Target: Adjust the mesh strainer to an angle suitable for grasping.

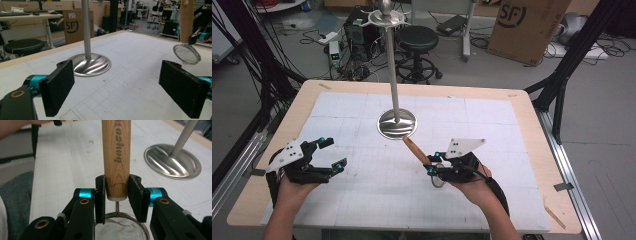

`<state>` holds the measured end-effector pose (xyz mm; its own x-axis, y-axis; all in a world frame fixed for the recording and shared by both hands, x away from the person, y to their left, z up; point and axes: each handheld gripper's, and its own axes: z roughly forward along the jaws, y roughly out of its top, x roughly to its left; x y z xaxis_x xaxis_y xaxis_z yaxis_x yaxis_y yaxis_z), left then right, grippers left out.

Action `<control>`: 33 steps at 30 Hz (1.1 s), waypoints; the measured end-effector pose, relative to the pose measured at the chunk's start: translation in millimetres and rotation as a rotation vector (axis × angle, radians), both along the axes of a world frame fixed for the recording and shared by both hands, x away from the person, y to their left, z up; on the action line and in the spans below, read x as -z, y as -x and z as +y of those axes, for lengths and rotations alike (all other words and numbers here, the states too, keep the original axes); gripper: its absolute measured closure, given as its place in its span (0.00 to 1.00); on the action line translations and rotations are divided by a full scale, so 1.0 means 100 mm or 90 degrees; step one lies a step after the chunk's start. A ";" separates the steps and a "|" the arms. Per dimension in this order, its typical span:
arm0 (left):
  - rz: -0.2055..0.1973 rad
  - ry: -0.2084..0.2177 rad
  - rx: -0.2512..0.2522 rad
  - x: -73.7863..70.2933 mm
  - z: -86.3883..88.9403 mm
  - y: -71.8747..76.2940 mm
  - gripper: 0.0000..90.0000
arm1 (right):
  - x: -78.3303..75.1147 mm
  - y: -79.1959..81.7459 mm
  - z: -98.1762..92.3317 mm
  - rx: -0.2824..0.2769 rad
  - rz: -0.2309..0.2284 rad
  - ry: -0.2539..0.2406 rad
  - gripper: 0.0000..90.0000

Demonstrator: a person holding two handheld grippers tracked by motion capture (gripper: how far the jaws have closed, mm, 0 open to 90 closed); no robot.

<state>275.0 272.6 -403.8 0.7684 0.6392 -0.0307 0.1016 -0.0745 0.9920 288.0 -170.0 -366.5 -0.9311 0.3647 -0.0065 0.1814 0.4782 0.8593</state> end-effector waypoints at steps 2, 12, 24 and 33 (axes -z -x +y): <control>0.000 -0.001 0.001 0.00 -0.01 0.00 0.15 | 0.00 0.02 -0.06 0.001 -0.003 -0.015 0.76; 0.003 -0.008 0.009 0.01 -0.06 -0.01 0.15 | 0.15 0.10 -0.25 -0.001 -0.007 -0.079 0.76; 0.004 -0.013 0.029 -0.01 -0.15 -0.01 0.15 | 0.17 0.09 -0.31 -0.007 -0.020 -0.112 0.76; 0.004 -0.005 0.042 -0.02 -0.17 -0.03 0.15 | 0.21 0.06 -0.33 -0.009 -0.025 -0.131 0.76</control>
<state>278.0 255.2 -401.4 0.8083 0.5879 -0.0308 0.1027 -0.0893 0.9907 282.4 -202.7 -387.8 -0.9365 0.3494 0.0310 0.1411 0.2945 0.9452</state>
